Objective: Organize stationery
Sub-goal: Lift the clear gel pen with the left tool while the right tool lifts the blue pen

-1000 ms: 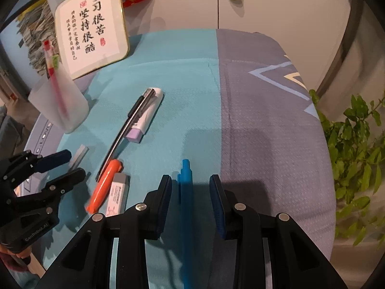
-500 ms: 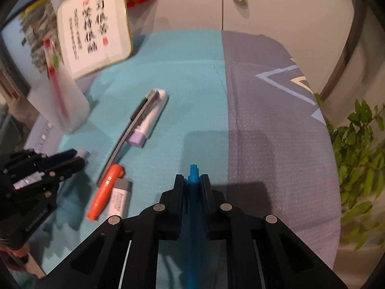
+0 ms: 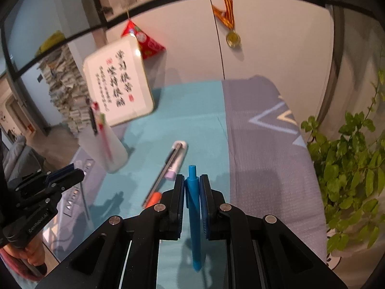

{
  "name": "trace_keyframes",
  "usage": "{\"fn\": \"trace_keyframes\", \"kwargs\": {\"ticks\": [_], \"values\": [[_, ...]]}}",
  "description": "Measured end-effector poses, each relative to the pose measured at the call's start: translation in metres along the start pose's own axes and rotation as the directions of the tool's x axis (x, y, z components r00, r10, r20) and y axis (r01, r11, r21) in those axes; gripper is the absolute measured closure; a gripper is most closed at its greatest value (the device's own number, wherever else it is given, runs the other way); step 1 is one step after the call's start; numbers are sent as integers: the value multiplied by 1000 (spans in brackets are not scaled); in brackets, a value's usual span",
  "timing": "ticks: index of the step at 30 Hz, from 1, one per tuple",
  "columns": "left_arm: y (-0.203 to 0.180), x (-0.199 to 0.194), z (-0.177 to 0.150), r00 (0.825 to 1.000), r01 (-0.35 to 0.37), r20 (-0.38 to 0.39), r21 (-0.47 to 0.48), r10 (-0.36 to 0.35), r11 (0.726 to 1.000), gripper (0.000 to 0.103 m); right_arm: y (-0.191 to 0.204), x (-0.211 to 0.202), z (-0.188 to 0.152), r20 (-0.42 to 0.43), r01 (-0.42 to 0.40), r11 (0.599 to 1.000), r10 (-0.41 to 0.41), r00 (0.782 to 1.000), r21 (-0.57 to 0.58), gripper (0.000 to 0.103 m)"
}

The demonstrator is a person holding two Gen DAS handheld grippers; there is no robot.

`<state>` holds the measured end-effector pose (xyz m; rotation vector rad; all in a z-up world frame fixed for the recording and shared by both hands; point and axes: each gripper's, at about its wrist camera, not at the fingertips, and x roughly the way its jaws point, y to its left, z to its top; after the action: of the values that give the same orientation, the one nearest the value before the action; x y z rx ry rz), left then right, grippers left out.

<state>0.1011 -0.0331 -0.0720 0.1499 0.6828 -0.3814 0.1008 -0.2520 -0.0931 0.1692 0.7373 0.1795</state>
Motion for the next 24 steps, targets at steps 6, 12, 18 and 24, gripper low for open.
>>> {"fn": "trace_keyframes", "kwargs": {"ticks": [6,12,18,24], "values": [[10,-27,4,997,-24,79,-38,27,999,95,15,-24,2,70,-16,1000,17,997,-11,91],[11,-29,0,997,-26,66,-9,27,1000,95,27,-32,3,87,-18,999,21,996,-27,92],[3,29,-19,995,6,-99,21,-4,1000,92,12,-22,-2,39,-8,999,7,999,33,92],[-11,87,-16,979,2,-204,52,9,999,84,-4,-26,-4,47,-21,997,17,999,74,92]]}}
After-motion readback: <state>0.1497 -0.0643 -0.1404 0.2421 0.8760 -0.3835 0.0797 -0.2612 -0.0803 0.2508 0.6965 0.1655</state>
